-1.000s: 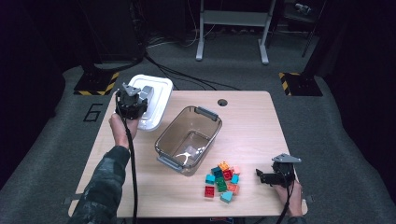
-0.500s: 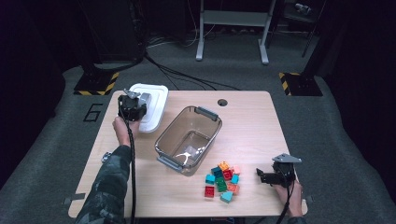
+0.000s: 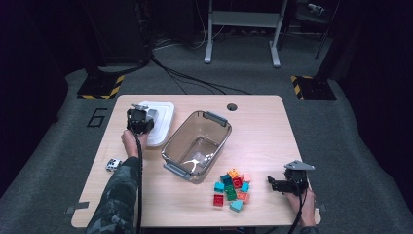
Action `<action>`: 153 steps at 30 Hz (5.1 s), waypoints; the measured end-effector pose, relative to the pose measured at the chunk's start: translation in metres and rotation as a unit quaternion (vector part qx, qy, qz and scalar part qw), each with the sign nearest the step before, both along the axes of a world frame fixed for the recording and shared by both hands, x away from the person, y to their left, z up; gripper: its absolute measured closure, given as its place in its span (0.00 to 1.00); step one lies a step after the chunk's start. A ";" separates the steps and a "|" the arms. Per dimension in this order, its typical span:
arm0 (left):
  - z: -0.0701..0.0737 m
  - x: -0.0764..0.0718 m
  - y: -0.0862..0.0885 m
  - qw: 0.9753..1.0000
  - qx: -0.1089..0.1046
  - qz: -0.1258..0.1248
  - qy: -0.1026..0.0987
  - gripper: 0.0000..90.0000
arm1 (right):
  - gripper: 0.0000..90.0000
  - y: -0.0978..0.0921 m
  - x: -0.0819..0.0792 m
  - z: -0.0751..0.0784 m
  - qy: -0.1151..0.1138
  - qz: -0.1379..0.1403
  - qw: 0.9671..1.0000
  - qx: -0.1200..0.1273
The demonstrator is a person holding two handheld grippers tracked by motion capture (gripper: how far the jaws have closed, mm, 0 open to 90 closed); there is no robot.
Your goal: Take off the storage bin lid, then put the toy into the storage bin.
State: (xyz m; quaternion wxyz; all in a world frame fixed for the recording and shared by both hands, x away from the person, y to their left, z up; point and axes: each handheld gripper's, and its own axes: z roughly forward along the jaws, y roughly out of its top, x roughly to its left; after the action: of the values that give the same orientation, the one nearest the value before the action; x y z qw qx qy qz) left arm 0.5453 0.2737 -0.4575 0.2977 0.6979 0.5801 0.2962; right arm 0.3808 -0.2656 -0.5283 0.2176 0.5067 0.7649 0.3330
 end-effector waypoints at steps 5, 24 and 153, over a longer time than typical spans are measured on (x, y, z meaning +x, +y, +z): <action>-0.011 0.003 0.001 1.000 -0.009 0.006 0.020 0.75 | 0.09 0.000 -0.001 0.000 0.001 -0.003 1.000 0.002; -0.013 -0.006 0.007 0.998 -0.024 0.005 0.051 0.34 | 0.09 0.000 -0.001 0.000 -0.003 -0.001 1.000 -0.001; -0.019 -0.146 0.079 0.998 -0.028 -0.054 0.010 0.28 | 0.10 0.000 0.000 0.000 -0.002 0.004 1.000 0.000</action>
State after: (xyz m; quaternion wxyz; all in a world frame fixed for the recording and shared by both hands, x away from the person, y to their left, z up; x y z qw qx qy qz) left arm 0.3989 0.3526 -0.4766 0.3264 0.7225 0.5528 0.2567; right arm 0.3804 -0.2659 -0.5284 0.2175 0.5030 0.7667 0.3345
